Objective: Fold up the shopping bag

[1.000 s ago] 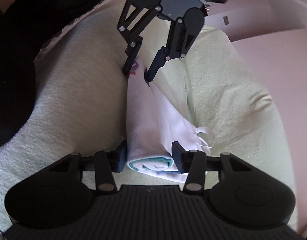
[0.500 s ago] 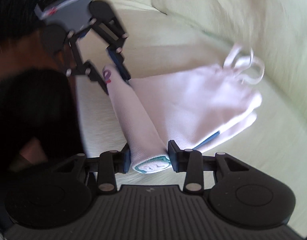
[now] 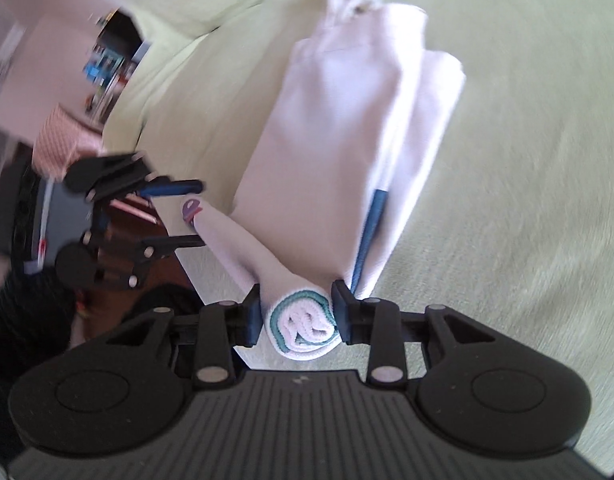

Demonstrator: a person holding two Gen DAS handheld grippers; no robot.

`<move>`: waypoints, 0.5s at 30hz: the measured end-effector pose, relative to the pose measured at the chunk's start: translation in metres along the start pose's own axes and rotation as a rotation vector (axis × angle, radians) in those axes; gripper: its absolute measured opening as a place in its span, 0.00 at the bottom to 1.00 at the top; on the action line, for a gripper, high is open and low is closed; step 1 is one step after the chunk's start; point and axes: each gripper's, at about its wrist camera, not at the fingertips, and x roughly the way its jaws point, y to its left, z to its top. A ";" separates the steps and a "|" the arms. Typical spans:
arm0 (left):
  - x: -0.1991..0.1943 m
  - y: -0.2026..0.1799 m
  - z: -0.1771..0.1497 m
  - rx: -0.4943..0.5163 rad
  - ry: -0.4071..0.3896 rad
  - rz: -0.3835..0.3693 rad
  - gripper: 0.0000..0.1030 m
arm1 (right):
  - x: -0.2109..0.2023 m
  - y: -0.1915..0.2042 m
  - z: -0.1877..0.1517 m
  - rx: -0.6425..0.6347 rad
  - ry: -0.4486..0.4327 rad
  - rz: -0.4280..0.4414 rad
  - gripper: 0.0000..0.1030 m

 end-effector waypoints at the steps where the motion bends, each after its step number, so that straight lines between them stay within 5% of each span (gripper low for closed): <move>1: -0.006 -0.003 0.001 0.015 -0.012 0.033 0.36 | 0.001 -0.005 0.001 0.028 -0.002 0.007 0.28; 5: -0.020 -0.012 0.001 0.046 -0.091 0.006 0.35 | -0.001 -0.020 0.001 0.112 -0.017 0.028 0.27; 15: 0.022 -0.017 0.000 0.019 -0.091 -0.010 0.35 | 0.000 -0.042 -0.007 0.274 -0.128 0.064 0.26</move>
